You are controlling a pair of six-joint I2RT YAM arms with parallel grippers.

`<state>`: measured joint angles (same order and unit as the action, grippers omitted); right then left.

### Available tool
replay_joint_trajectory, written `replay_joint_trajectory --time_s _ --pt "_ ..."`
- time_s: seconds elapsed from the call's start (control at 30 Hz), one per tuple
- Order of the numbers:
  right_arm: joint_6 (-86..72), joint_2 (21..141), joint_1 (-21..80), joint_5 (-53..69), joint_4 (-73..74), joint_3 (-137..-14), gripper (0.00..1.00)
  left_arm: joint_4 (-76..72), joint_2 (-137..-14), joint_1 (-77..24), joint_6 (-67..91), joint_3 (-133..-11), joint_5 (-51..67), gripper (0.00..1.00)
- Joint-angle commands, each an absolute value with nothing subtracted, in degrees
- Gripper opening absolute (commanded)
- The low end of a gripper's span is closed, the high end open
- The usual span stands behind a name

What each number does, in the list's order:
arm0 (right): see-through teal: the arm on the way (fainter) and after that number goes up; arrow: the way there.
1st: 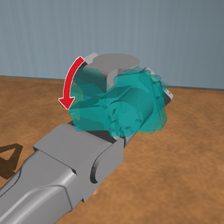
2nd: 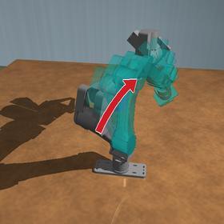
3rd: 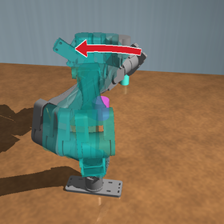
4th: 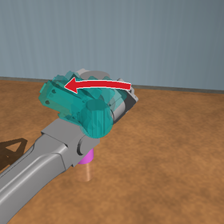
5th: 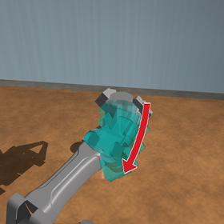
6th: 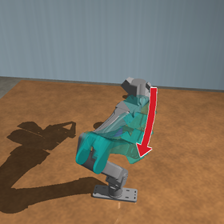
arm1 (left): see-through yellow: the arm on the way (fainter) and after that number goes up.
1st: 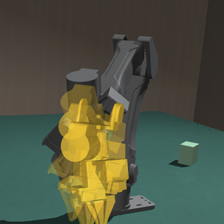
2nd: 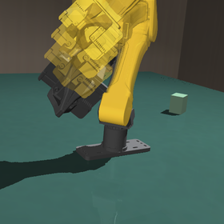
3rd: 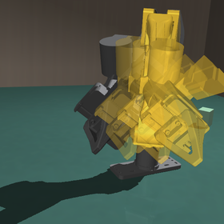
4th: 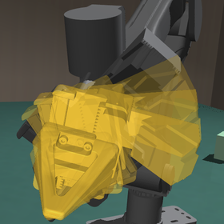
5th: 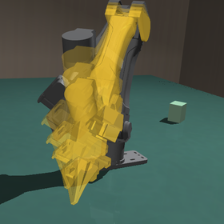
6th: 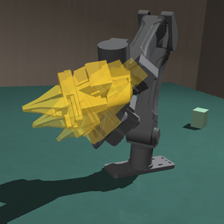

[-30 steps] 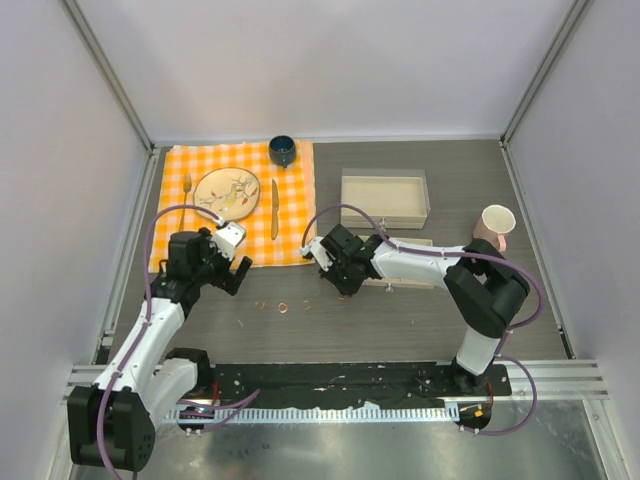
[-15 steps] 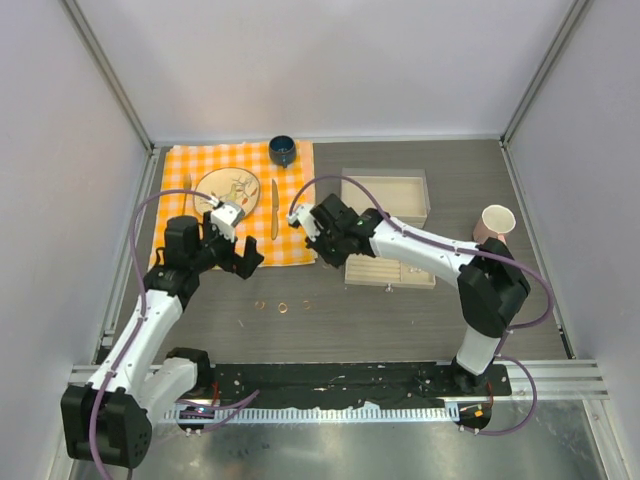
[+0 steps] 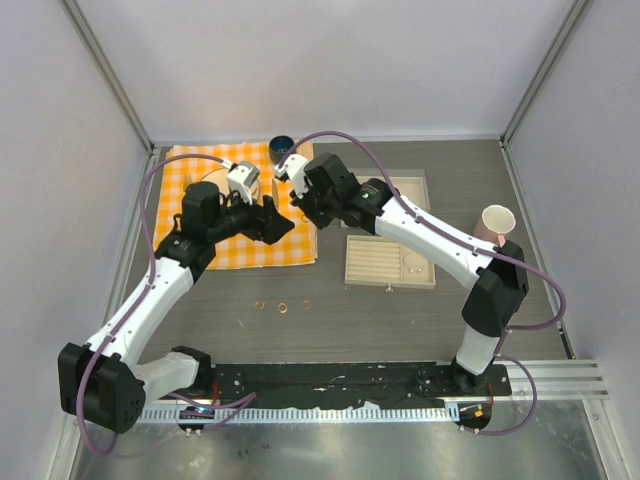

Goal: Organize the mixed jewelry

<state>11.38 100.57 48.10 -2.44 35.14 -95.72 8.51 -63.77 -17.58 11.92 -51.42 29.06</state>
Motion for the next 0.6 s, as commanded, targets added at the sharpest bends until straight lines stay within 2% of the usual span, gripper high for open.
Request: replay_joint_trajectory --time_s 0.0,0.2,0.47,0.57 --pt "8.71 101.60 48.08 -5.01 34.81 -98.26 0.01 3.17 -65.74 -18.11 19.24 -53.61 27.77 0.77" --pt "7.21 100.81 48.08 -6.59 33.93 -97.74 0.01 0.62 -67.32 -18.19 21.62 -53.70 27.60 0.66" --pt "5.28 99.84 48.08 -6.59 33.40 -97.73 0.01 -2.72 -69.78 -18.19 25.05 -53.09 30.58 0.62" --pt "4.66 99.67 48.08 -6.33 33.31 -97.82 0.01 -3.16 -70.57 -18.19 25.66 -53.09 31.11 0.56"
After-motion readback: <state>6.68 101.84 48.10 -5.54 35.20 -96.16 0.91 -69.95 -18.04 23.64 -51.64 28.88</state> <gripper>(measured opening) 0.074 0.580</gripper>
